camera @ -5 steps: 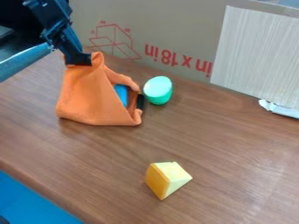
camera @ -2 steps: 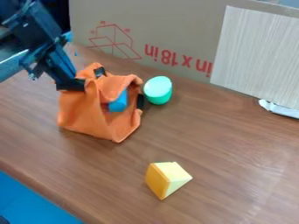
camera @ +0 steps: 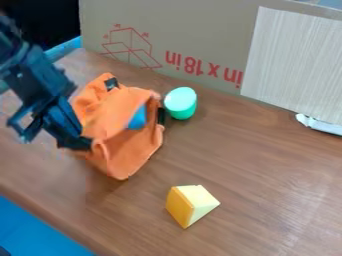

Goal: Unfold the cloth from top right to bottom left

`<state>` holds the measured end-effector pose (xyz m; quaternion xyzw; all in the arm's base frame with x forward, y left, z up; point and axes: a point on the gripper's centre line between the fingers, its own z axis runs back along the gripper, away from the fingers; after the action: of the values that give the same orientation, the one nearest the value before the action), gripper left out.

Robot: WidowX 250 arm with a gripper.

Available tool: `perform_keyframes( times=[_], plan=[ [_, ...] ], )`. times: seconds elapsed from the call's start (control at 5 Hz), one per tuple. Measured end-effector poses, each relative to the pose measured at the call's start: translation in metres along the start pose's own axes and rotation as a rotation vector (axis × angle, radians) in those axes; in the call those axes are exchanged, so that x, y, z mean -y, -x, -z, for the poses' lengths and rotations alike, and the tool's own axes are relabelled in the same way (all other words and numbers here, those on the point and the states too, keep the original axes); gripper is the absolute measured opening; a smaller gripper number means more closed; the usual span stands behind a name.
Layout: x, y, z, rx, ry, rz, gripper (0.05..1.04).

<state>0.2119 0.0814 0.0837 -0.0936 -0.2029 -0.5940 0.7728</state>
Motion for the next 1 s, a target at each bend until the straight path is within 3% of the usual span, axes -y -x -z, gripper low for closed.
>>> perform_keyframes(
  times=[0.2,0.4,0.6,0.8,1.0],
  plan=[
    [0.024,0.004,0.015,-0.04,0.022,0.019,0.071],
    [0.034,0.012,0.026,-0.093,0.048,0.024,0.203],
    [0.04,0.021,0.035,-0.125,0.065,0.025,0.458],
    [0.044,0.029,0.044,-0.156,0.115,0.001,0.767],
    [0.046,0.025,0.037,-0.129,0.144,-0.01,0.992]
  ],
)
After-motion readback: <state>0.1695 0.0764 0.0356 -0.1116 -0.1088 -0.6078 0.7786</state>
